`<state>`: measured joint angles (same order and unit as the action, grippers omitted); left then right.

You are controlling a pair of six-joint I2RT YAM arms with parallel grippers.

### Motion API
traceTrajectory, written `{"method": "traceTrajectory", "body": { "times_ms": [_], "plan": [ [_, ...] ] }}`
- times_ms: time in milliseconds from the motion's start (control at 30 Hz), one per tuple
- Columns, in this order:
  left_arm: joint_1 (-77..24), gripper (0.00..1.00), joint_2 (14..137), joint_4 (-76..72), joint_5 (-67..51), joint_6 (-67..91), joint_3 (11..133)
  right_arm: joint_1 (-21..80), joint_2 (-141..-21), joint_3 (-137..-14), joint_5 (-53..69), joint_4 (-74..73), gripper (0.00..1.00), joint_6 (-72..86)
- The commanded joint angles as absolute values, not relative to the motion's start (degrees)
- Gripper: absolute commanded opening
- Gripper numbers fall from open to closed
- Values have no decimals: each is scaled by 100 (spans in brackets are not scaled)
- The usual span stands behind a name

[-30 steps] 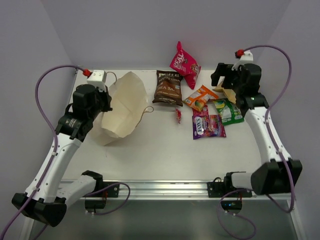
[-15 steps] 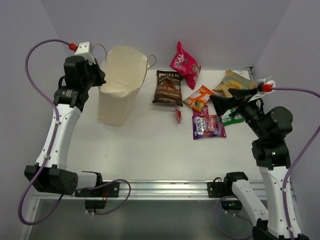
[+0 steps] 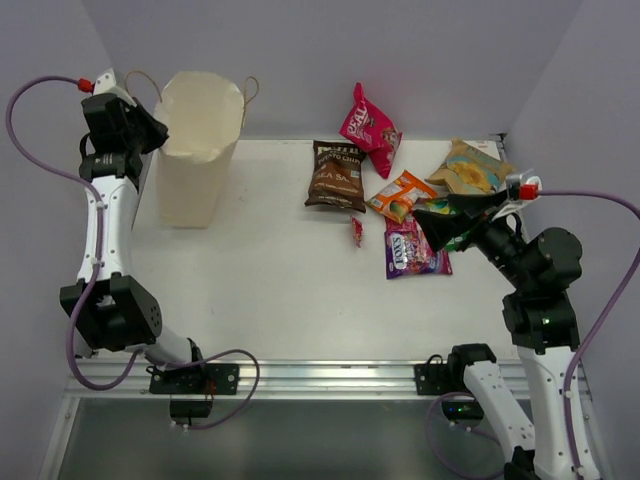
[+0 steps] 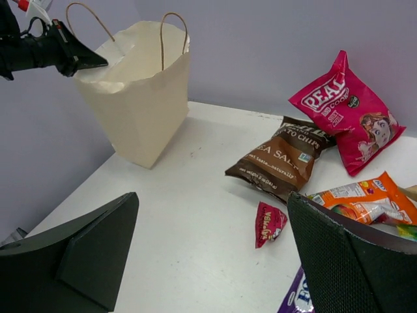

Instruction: Take the snacks out of the paper bag

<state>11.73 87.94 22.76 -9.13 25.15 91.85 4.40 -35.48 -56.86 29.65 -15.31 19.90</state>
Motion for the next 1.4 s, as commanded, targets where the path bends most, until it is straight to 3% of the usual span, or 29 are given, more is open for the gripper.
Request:
{"method": "traceTrajectory", "body": {
  "times_ms": [0,200,467,633,833,1100,1367],
  "plan": [
    [1528,7,8841,1740,-1213,2760,8956,501,-3551,-5572,3111,-1398,99,2013],
    [1740,25,9000,1810,-1169,2435,8930,589,-3551,-5581,3041,-1502,99,1855],
    [2162,31,8939,1810,-1582,2558,8605,659,-3489,-5625,2962,-1573,99,1740],
    [2276,55,8676,2187,-1213,2365,8771,720,-3463,-5625,2900,-1617,99,1653],
    [2285,74,8184,2487,-625,2048,8850,765,-3463,-5634,2935,-1617,99,1626],
    [2276,84,7963,2882,-457,1881,8851,809,-3454,-5616,2927,-1617,99,1608],
    [2276,99,7595,3435,-290,1784,8991,852,-3445,-5756,2953,-1731,99,1556]
  ]
}}
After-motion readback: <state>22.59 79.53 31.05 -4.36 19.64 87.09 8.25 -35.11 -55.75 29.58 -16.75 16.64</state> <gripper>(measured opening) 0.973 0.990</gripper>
